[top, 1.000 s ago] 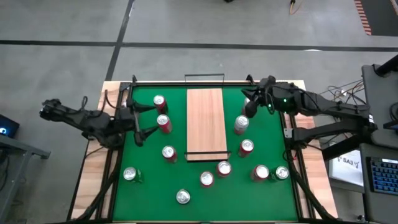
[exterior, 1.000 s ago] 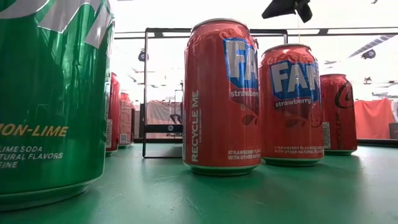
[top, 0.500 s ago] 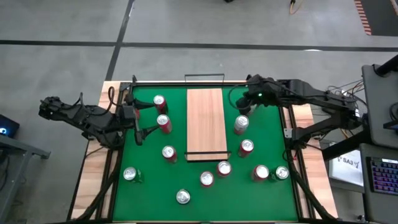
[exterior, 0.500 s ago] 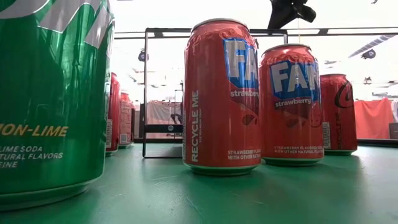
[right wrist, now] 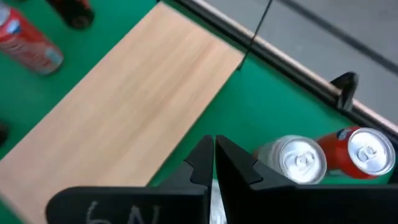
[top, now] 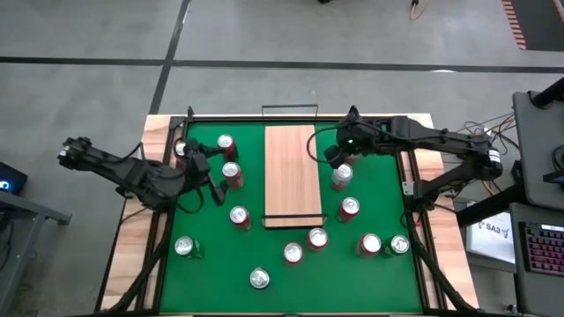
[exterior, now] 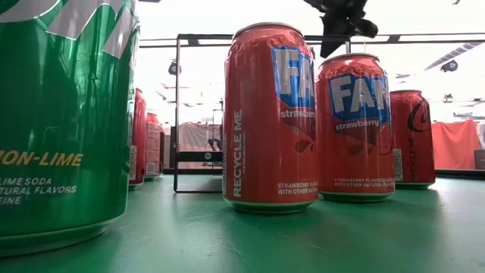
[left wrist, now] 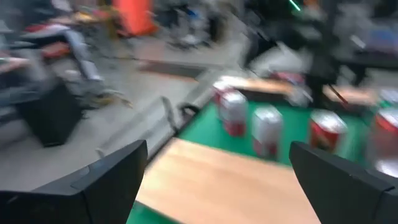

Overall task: Place canned beverage on shelf
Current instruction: Put the white and pink soda can on the shelf

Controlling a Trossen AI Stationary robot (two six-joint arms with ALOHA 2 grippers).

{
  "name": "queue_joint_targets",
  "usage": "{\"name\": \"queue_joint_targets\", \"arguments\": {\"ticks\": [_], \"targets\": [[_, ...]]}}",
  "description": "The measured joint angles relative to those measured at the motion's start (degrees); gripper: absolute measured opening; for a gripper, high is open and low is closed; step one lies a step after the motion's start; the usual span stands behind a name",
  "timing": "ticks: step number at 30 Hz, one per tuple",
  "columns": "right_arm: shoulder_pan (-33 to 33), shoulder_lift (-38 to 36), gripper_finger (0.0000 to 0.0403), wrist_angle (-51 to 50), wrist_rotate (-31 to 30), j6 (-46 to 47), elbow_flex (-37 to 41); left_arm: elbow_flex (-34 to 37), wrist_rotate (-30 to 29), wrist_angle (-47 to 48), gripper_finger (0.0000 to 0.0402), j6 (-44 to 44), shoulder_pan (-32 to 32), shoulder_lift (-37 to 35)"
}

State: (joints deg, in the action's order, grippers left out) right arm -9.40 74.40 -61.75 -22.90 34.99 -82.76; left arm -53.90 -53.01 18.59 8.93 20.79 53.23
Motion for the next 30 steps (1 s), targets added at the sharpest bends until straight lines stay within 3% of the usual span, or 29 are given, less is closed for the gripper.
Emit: {"name": "queue_joint_targets", "arguments": {"ticks": [2, 5, 12, 18, 26, 30], "targets": [[0.73, 0.76, 0.0009, 3.07, -1.95, 0.36, 1.04, 1.63, -3.4, -4.7, 0.0377, -1.28, -0.05, -0.09], [0.95, 1.89, 0.0009, 7.58, -2.4, -0.2, 2.09, 3.17, -2.43, -9.09, 0.0377, -2.57, 0.02, -0.07], [0.91, 6.51, 0.0009, 11.49, -2.69, -1.1, 2.6, 6.36, -2.29, -9.98, 0.0377, -0.69, -0.2, 0.53], [0.89, 11.01, 0.0009, 11.49, -2.09, -1.16, 2.62, 6.83, -9.36, -10.06, 0.0377, -5.45, -1.37, 1.22], [0.89, 13.36, 0.0009, 11.16, 6.55, 0.85, 2.57, 6.85, -9.39, -10.08, 0.0377, -15.84, -2.2, -1.04], [0.87, 13.15, 0.0009, 11.03, 10.16, 6.0, 2.53, 7.13, -4.12, -10.16, 0.0377, -19.69, -2.23, -4.3]]}}
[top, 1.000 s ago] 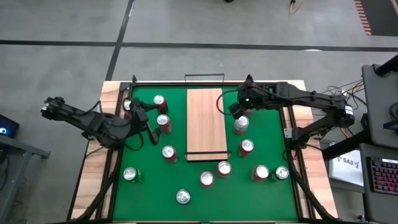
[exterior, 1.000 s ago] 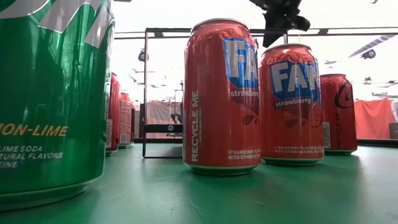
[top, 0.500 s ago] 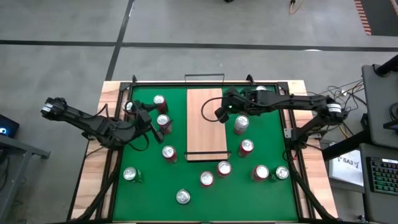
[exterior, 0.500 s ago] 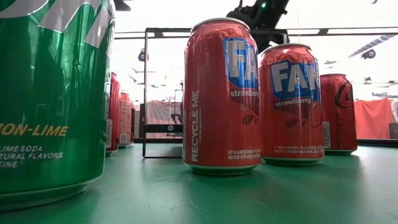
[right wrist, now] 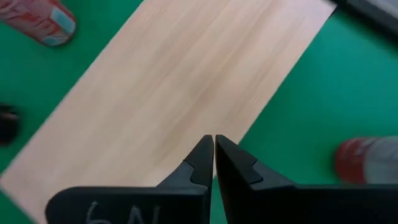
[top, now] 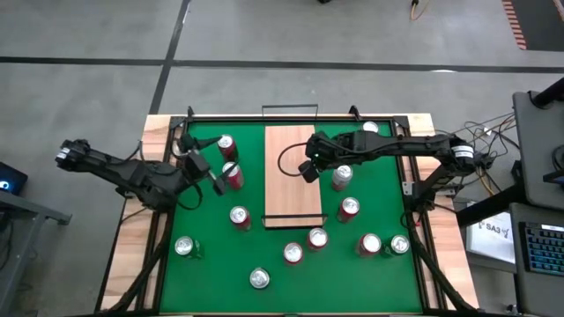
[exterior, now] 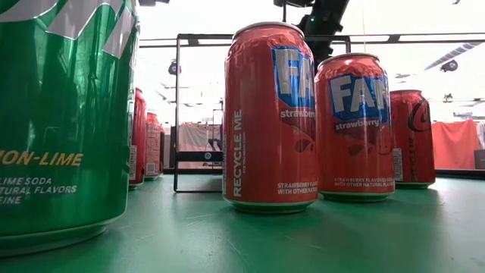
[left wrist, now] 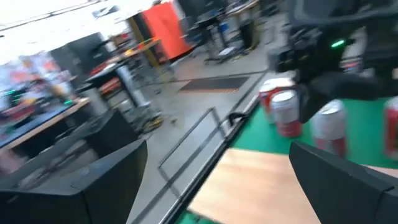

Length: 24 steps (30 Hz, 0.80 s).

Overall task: Place canned beverage on shelf
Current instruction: Put the white and pink soda can on the shelf

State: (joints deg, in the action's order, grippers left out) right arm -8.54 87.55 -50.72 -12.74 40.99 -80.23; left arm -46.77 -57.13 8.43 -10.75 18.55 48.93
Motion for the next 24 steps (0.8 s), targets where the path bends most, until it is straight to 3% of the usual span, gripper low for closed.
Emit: {"name": "queue_joint_targets", "arguments": {"ticks": [9, 14, 17, 24], "targets": [[0.02, -2.08, 0.0009, -3.87, 15.76, 6.88, -0.06, 9.15, 5.3, -10.31, 0.0377, -3.58, -0.07, -10.5], [-0.02, -2.58, 0.0009, -10.54, 16.21, 9.09, -1.8, 14.13, 13.19, -20.97, 0.0377, -7.85, 0.01, -13.5], [0.0, -2.6, 0.0009, -12.04, 16.25, 9.16, -2.32, 14.99, 11.66, -25.55, 0.0377, -9.98, -0.01, -14.19], [0.0, -1.98, 0.0009, -8.72, 14.16, 8.74, -2.56, 15.07, 11.23, -25.4, 0.0377, -7.14, -0.01, -14.51]]}}
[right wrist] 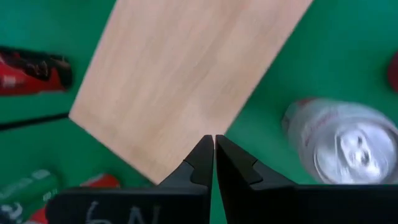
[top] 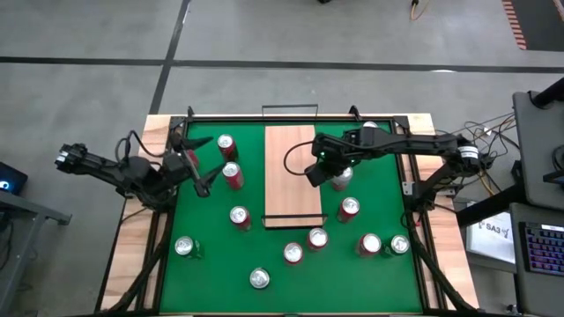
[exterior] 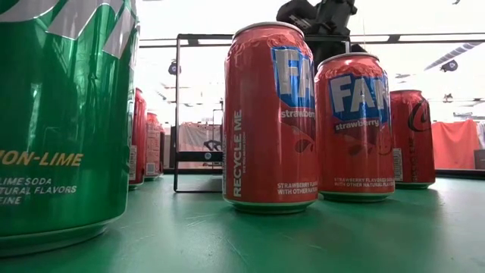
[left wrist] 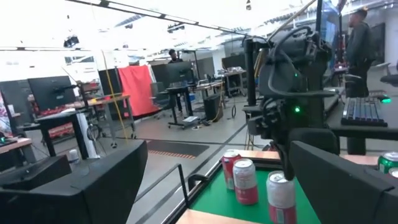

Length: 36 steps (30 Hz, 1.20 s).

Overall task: Place canned beverage on shelf
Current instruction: Put the white and pink soda can on the shelf

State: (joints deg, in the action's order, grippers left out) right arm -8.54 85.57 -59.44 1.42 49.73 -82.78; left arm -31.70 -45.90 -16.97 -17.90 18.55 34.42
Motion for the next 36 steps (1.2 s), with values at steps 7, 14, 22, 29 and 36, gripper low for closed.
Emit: {"name": "queue_joint_targets", "arguments": {"ticks": [7, 14, 22, 29, 36], "targets": [[0.0, 0.56, 0.0009, 4.54, -2.94, 0.22, 0.0, 0.07, -0.01, 1.08, 0.0377, 0.42, 0.0, 0.15], [0.0, 0.8, 0.0009, 9.11, -2.96, -0.12, 0.0, 0.13, -0.01, 2.57, 0.0377, 1.69, 0.0, 0.36], [-0.24, 0.8, 0.0009, 4.97, -2.9, 2.61, 0.0, 0.13, 0.01, 9.21, 0.0377, 9.87, 0.04, 0.78], [-0.9, 0.78, 0.0042, 3.62, -2.83, 4.31, 0.0, 0.13, 0.01, 12.41, 0.0377, 14.59, 0.48, 0.8], [-3.12, 0.73, 0.0158, -8.22, -2.84, 7.74, -1.18, 0.08, 0.0, 13.08, 0.0377, 15.42, 0.48, 0.82]]}}
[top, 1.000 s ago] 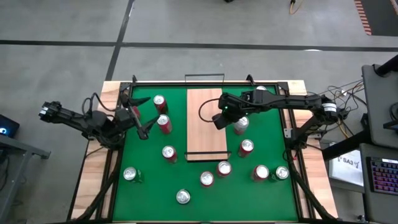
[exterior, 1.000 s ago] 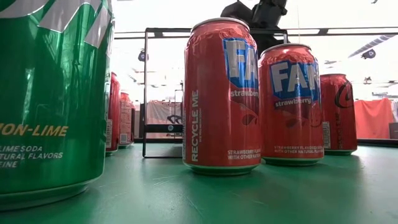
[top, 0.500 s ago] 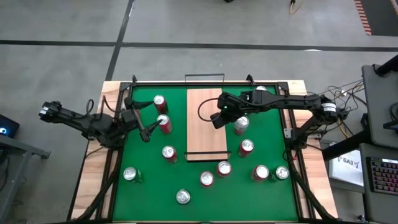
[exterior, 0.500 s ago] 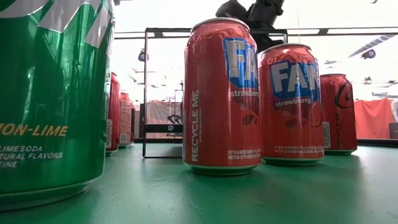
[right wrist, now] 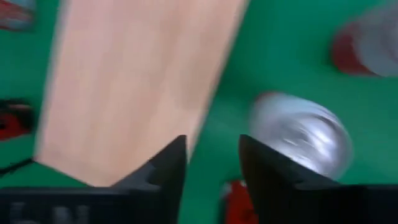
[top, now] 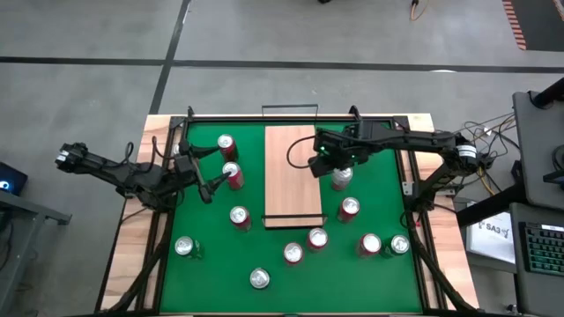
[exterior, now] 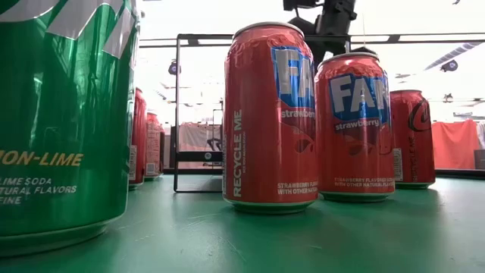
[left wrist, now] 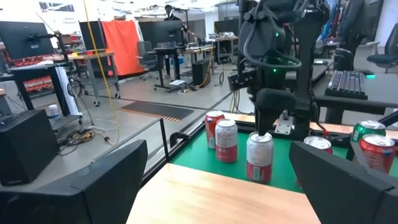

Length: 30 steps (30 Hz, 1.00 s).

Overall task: Place canned beverage on shelf
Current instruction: Put the white and pink soda can on the shelf

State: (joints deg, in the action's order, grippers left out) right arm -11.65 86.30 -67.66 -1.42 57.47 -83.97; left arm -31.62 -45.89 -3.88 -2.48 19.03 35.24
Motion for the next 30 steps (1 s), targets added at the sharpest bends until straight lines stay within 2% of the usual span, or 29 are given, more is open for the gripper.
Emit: {"name": "queue_joint_targets", "arguments": {"ticks": [4, 9, 25, 30], "targets": [[-0.78, -0.11, 0.0226, -5.93, -0.02, 0.02, -1.86, 0.03, -0.02, -0.2, 0.0377, -0.42, 0.0, -0.01], [-1.13, -0.28, 0.0267, -8.08, -0.1, 1.36, -2.68, 0.03, -0.02, -0.77, 0.0377, -2.38, 0.0, -0.24], [-3.4, -0.26, 0.0272, -9.43, -0.13, 1.5, -0.16, 0.03, -0.06, -0.94, 0.0377, -3.04, 0.0, -0.43], [-3.4, -0.24, 0.0272, -9.15, -0.56, -1.58, 0.07, 0.03, -0.06, -0.92, 0.0377, -3.03, 0.0, -0.45]]}}
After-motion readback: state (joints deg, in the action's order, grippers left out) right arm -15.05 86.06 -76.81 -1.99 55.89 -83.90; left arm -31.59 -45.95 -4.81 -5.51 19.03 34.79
